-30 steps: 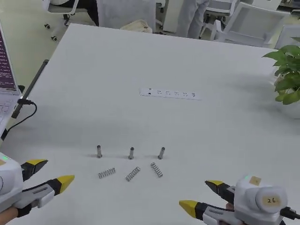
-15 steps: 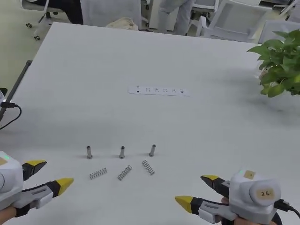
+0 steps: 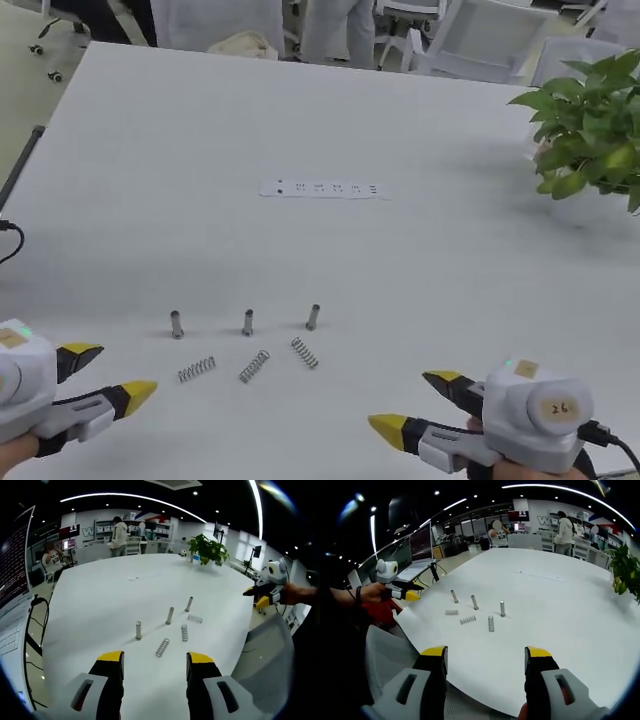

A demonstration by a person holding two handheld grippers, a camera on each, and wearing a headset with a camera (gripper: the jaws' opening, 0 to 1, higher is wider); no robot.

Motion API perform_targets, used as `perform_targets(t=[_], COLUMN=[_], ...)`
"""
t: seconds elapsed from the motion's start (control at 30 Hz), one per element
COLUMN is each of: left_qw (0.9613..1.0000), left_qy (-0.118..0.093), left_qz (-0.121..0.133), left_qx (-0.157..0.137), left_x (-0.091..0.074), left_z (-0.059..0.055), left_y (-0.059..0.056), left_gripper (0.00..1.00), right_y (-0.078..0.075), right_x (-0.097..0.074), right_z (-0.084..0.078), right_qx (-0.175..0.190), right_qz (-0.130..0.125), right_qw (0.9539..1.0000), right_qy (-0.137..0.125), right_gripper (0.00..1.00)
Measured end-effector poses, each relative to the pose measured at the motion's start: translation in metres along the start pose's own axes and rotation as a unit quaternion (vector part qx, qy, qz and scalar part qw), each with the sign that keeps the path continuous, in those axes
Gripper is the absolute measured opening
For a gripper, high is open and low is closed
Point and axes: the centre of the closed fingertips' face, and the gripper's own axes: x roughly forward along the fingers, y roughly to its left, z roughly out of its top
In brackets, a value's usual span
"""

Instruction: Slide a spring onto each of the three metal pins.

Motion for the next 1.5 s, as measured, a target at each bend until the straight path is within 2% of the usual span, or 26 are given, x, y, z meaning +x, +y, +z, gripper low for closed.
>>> perform_targets(t=[0.37,0.6,0.9,1.17,1.5], left_qw=[0.9999,0.9997,0.9991,0.9985,0.9975], left_qy=[0.008,0.018,0.033,0.044,0.059], left_qz=[-0.009,-0.018,-0.026,-0.031,-0.038], left_qx=[0.003,0.001,-0.008,-0.012,-0.001], left_x=[0.010,0.022,0.040,0.061,0.081], left_z=[-0.004,-0.011,-0.021,-0.028,-0.033], left_y=[0.002,-0.002,-0.008,-0.012,-0.018], left_gripper=[0.44,0.43,0.41,0.39,0.34], right_y=[-0.001,0.001,0.004,0.000,-0.005], right_x=[-0.002,-0.003,-0.001,-0.002,-0.004], right_z=[-0.003,-0.001,-0.009,-0.008,-0.006], right_qx=[0.003,0.003,0.011,0.010,0.008], right_qz=[-0.005,-0.005,-0.001,0.000,-0.002], right_qw=[1.0000,1.0000,0.9999,0.9999,1.0000], right_qy=[0.001,-0.003,-0.001,-0.003,0.000], right_gripper=[0.61,0.61,0.61,0.60,0.60])
